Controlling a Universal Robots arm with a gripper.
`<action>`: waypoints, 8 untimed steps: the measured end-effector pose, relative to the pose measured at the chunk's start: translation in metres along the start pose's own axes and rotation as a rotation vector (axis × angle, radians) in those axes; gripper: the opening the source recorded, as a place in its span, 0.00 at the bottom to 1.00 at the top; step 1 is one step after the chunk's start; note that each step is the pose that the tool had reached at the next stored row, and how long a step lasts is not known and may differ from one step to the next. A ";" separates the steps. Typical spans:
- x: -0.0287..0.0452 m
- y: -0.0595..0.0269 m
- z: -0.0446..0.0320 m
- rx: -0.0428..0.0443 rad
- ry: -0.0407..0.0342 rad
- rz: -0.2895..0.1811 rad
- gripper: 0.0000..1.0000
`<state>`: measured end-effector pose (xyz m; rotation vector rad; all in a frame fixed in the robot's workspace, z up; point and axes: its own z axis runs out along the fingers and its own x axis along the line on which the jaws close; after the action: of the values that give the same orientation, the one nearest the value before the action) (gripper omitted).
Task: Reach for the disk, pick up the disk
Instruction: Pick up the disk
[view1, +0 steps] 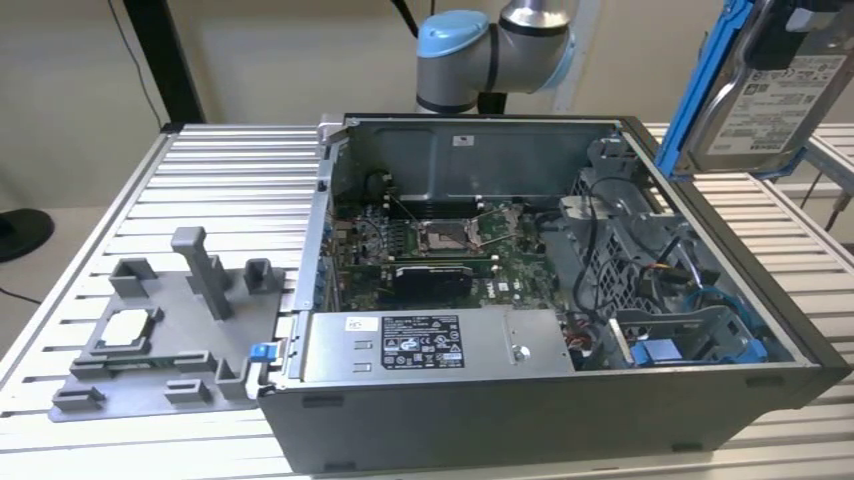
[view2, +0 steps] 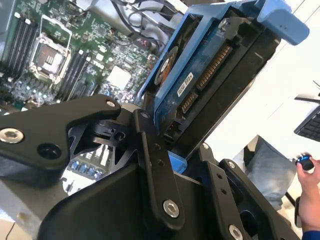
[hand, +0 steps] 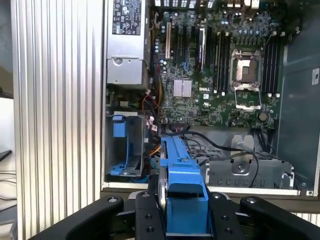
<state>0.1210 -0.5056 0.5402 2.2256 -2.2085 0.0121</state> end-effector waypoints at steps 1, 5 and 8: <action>0.0042 0.0002 0.0003 0.0008 -0.0002 0.000 0.00; 0.0224 0.0028 0.0037 0.0031 -0.0015 0.000 0.00; 0.0363 0.0053 0.0069 0.0032 -0.0027 0.000 0.00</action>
<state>0.1160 -0.5420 0.5336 2.2286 -2.2113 0.0126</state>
